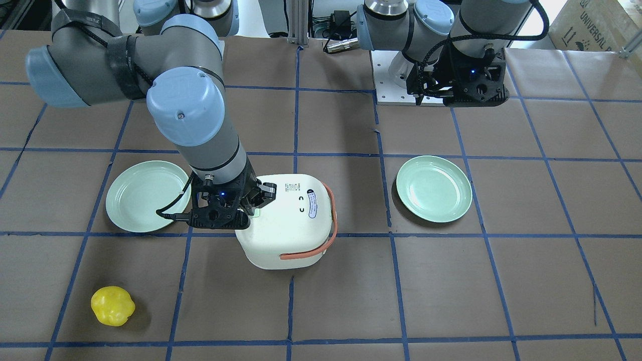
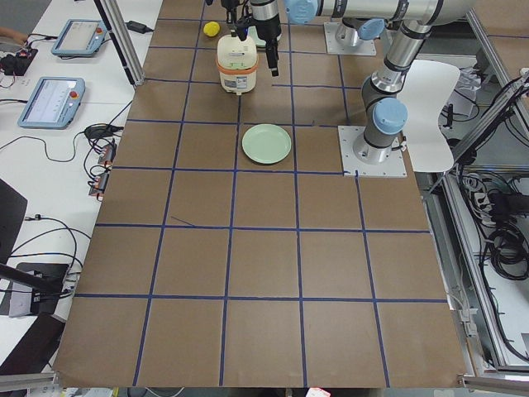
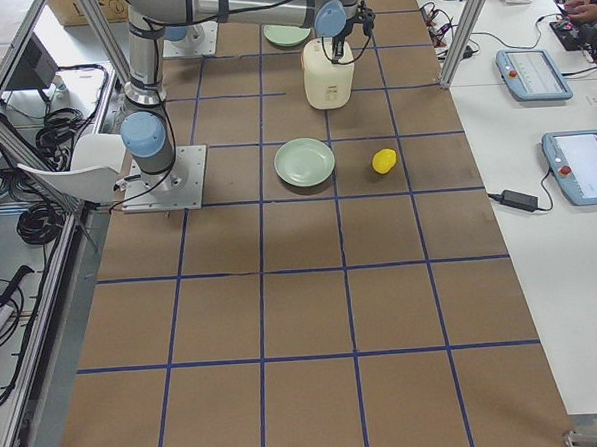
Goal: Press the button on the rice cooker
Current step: 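Press down on the green lid button with the closed right gripper, then lift the right gripper up and away from the opening lid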
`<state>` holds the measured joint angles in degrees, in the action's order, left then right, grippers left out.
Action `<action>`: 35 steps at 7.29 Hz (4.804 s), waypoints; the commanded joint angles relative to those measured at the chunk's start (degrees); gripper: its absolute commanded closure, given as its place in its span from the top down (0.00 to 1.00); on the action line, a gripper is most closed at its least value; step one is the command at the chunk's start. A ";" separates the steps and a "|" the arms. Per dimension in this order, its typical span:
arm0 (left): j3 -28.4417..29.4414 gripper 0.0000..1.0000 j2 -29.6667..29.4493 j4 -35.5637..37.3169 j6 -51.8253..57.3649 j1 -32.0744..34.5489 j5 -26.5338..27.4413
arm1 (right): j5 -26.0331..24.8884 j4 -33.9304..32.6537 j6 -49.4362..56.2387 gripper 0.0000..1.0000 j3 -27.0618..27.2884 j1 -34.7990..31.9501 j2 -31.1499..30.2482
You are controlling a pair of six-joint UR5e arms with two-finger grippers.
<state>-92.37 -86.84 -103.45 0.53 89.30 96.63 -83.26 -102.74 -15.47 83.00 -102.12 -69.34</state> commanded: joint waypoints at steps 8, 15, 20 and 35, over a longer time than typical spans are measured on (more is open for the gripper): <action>0.00 1.00 0.00 0.00 0.00 0.00 0.05 | -0.68 5.00 -0.09 0.17 -2.32 -0.18 0.44; 0.00 1.00 0.00 0.00 0.00 0.00 0.05 | -0.68 4.74 -0.18 0.17 -2.14 -0.45 1.32; 0.00 1.00 0.00 0.00 0.00 0.00 0.05 | -1.20 5.35 -0.09 0.17 -3.19 -0.62 1.67; 0.00 1.00 0.00 0.00 0.00 0.00 0.05 | -6.56 18.28 12.21 1.00 3.85 11.15 -18.02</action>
<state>-92.37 -86.83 -103.45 0.53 89.30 96.67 -89.48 -84.22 -3.28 88.11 -91.08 -87.50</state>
